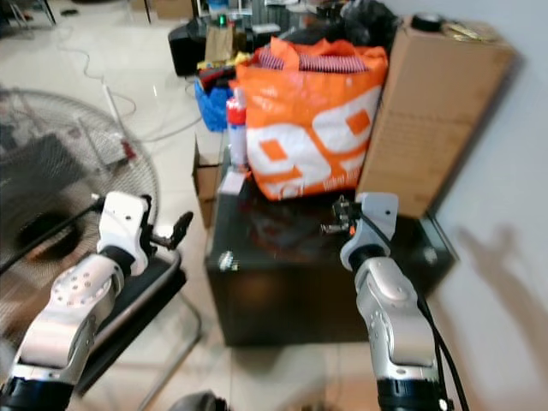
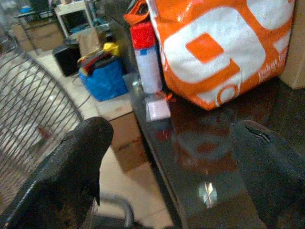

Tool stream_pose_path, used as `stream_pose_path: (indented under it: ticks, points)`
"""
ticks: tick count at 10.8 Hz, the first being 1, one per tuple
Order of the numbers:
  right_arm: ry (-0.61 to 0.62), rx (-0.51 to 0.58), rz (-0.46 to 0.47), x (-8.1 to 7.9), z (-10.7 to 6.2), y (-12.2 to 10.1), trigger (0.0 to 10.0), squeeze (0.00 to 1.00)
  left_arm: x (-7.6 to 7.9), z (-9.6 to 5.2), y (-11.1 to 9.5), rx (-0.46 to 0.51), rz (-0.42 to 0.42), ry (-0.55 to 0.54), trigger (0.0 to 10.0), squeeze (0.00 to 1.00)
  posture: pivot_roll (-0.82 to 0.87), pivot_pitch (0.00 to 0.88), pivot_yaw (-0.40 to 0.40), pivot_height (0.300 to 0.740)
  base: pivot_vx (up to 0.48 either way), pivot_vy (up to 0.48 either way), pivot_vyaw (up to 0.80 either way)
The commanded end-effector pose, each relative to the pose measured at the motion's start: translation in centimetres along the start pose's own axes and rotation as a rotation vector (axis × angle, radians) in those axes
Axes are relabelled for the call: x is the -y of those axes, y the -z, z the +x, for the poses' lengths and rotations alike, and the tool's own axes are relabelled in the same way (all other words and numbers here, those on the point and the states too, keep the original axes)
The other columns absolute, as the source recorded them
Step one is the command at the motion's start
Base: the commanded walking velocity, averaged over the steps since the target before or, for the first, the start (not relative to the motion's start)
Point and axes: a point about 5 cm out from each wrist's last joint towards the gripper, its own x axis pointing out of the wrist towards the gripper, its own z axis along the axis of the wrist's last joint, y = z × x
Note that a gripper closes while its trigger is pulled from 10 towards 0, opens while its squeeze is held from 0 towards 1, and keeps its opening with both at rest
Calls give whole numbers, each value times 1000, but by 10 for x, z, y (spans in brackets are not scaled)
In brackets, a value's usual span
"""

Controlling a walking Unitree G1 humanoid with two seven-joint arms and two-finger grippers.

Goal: Hang keys on a hook

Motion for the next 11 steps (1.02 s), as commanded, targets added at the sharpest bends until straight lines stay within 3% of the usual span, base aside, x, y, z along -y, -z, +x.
stream_pose_path:
  ticks: [1, 2, 11]
  points:
    - [15, 7, -30, 2, 0, -3, 10000, 0, -1, 2, -3, 8, 12, 0, 10000, 0, -65, 0, 58, 740, -289, 0, 0]
    - [22, 7, -27, 3, 0, -3, 10000, 0, -1, 2, -3, 12, 10, 1, 10000, 0, -65, 0, 59, 740, 0, 0, 0]
    - [154, 101, -26, 15, -7, -20, 10000, 0, 1, 6, -10, 41, 5, 42, 10000, 0, -73, 0, 72, 740, 0, 0, -800]
